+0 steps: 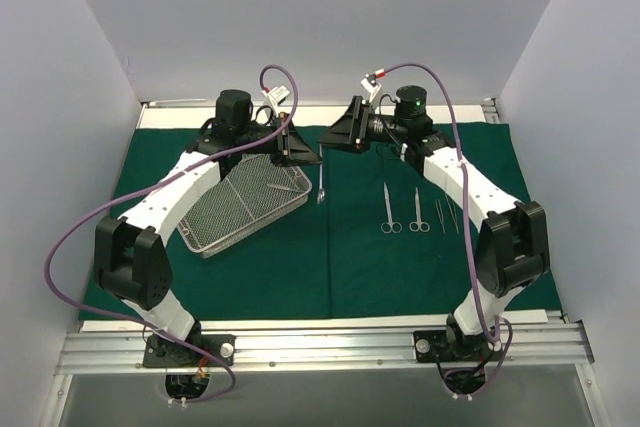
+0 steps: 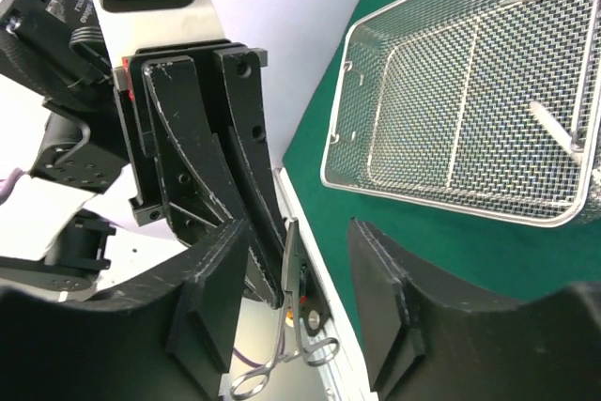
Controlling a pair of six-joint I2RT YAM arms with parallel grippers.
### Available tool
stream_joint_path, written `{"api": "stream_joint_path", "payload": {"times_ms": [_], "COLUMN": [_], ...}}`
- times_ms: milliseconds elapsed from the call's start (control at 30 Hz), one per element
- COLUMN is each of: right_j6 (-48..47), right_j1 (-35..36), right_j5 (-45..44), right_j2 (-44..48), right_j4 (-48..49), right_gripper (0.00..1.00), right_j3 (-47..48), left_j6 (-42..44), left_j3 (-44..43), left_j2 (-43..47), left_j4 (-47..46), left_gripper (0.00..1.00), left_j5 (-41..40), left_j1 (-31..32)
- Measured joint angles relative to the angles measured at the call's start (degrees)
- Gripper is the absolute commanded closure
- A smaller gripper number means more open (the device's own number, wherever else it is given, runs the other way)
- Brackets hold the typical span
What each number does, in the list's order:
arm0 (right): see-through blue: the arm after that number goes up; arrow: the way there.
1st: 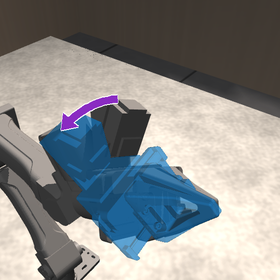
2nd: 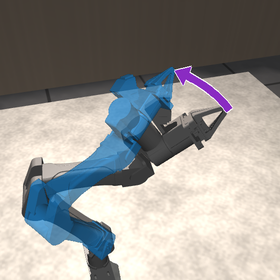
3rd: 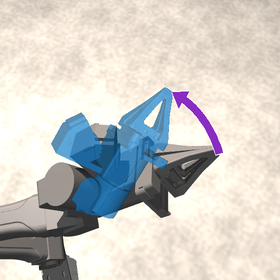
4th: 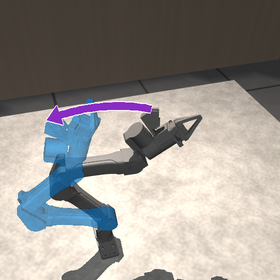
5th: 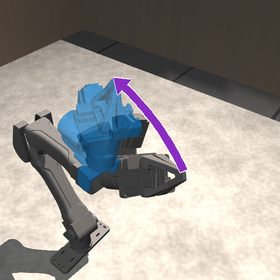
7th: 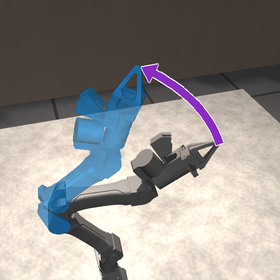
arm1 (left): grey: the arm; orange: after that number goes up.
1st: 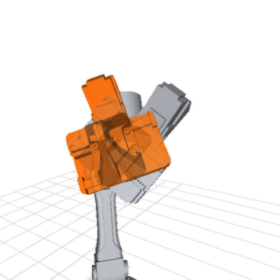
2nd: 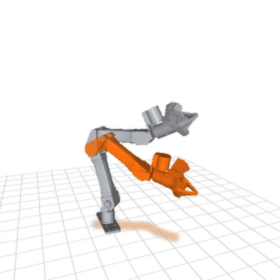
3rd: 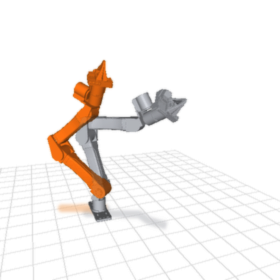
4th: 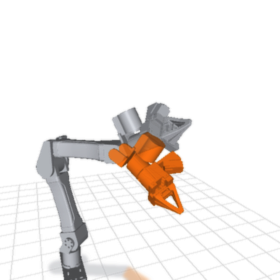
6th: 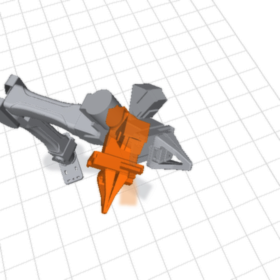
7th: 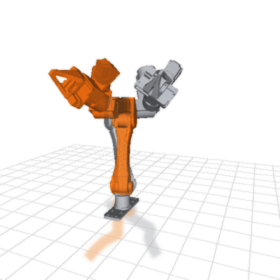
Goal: Open and lay out the surgical kit
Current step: Place the medical item in the surgical kit.
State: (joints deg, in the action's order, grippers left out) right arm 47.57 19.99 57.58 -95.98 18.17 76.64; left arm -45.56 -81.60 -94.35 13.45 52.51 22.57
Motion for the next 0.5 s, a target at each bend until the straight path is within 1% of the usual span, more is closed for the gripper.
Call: {"api": "stream_joint_path", "payload": {"times_ms": [300, 500], "right_j6": [4.61, 8.85], "right_j1": [0.17, 0.52], "right_j5": [1.88, 3.04], "right_j2": [0.13, 0.83], "right_j4": [6.4, 12.31], "right_gripper": [0.61, 0.69], "right_j3": [-4.59, -6.45], "left_j6": [-5.35, -6.8], "left_j3": [2.47, 2.8], "left_j2": [0.0, 0.0], "left_j4": [-7.54, -10.56], "left_gripper": [0.98, 0.98], "left_j5": [2.34, 3.3], "left_j1": [0.0, 0.0]}}
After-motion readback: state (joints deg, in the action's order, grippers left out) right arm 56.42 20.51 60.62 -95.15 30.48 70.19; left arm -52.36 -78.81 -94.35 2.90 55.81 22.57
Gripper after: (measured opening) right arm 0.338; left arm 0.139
